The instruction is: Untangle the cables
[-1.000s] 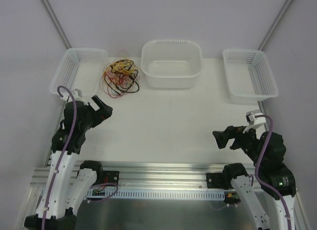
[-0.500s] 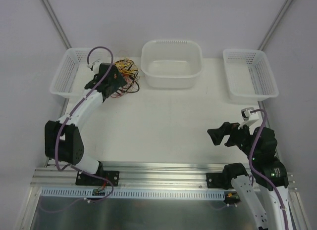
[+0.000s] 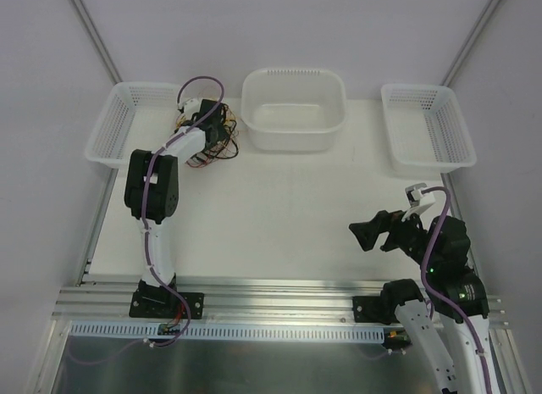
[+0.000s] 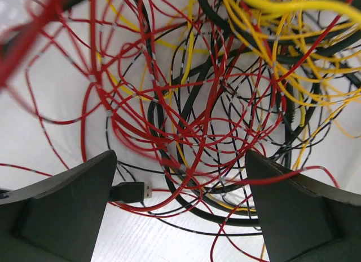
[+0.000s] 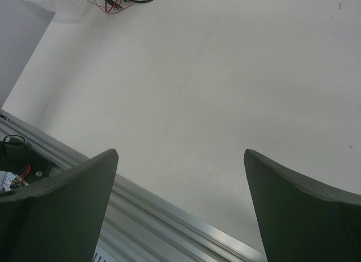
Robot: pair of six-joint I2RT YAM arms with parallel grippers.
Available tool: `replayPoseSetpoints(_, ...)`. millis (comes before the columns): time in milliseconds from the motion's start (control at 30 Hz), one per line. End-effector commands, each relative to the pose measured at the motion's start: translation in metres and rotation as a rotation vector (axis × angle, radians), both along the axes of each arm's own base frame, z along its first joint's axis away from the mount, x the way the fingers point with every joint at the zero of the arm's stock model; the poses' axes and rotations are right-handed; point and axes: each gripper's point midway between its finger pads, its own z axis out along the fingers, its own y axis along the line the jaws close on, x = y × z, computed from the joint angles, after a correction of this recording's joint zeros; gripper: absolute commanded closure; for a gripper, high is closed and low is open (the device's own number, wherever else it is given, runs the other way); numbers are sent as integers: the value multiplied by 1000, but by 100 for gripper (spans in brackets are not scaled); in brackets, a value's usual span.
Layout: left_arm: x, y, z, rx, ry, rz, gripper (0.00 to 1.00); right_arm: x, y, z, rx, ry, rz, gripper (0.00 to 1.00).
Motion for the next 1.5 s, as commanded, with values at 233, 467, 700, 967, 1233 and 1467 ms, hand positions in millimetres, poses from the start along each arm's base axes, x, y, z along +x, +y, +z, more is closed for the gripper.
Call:
replayPoseSetpoints(233,-14,-12,-27,-85,88,-42,67,1,7,11,8,-64,54,0)
replayPoseSetpoints(467,-77,-30,-25,-156,149,-96,100,-7,12,21,38,-77,78,0)
replayPoseSetpoints(700,-197,-88,-43,-166,290,-372,100,-19,19,30,105,-68,110,0)
replayPoseSetpoints(967,-310,-182,-48,-183,374,-762,100,-15,23,1,107,78,111,0)
replayPoseSetpoints(1233,-338,-281,-13,-136,293,-1119,100,-3,29,-48,125,261,76,0)
replayPoseSetpoints(1467,-347,-270,21,-203,191,-1083,68,-9,26,-54,58,286,61,0)
